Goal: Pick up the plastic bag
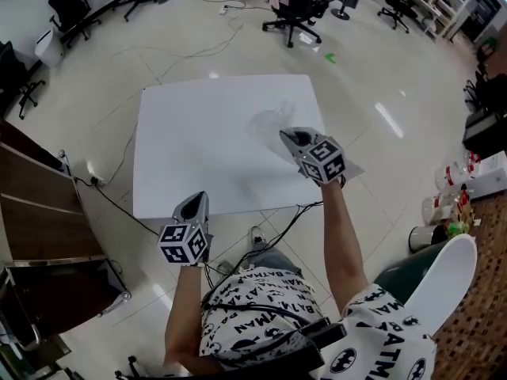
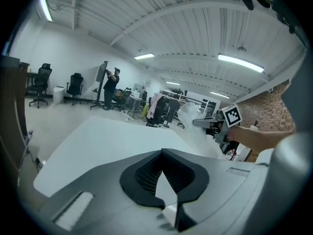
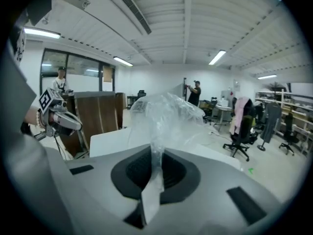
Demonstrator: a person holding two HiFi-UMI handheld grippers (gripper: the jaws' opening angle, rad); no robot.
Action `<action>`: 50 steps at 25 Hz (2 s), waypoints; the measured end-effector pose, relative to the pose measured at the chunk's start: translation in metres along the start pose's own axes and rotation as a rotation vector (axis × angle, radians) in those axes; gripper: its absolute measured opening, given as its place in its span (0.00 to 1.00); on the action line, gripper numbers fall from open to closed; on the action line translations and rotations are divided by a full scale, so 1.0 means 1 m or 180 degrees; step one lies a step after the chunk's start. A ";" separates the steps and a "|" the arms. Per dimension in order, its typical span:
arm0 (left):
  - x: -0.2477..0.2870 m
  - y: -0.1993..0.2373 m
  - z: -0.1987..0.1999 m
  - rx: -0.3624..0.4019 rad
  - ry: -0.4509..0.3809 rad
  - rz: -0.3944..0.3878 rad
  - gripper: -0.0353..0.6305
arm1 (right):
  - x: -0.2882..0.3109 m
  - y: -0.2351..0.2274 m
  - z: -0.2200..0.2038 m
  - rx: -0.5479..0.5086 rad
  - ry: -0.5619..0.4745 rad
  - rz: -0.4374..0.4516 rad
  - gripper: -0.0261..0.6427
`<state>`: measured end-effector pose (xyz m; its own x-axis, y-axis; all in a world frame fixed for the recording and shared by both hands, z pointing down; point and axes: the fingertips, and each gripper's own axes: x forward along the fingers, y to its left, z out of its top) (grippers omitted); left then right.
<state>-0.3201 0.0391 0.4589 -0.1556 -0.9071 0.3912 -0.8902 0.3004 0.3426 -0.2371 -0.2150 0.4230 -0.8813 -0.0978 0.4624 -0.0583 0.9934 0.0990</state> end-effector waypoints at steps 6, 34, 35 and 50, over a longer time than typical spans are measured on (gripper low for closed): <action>-0.012 0.027 -0.016 -0.0091 0.0101 0.0308 0.06 | 0.101 0.085 -0.031 -0.0187 0.0459 0.0701 0.06; 0.064 0.083 -0.039 0.0115 0.0635 0.0331 0.06 | 0.113 0.114 -0.102 0.0414 0.0335 0.0687 0.29; 0.079 0.090 -0.036 0.0159 0.0677 0.0312 0.06 | 0.094 0.083 -0.117 0.0630 0.0342 0.0461 0.06; 0.182 0.148 -0.080 0.0589 0.1508 0.0307 0.06 | 0.002 -0.116 -0.265 0.1527 0.1287 -0.1150 0.06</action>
<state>-0.4458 -0.0577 0.6487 -0.0677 -0.6319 0.7721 -0.9489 0.2799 0.1458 -0.1073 -0.3467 0.6460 -0.5310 -0.3476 0.7728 -0.5945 0.8027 -0.0475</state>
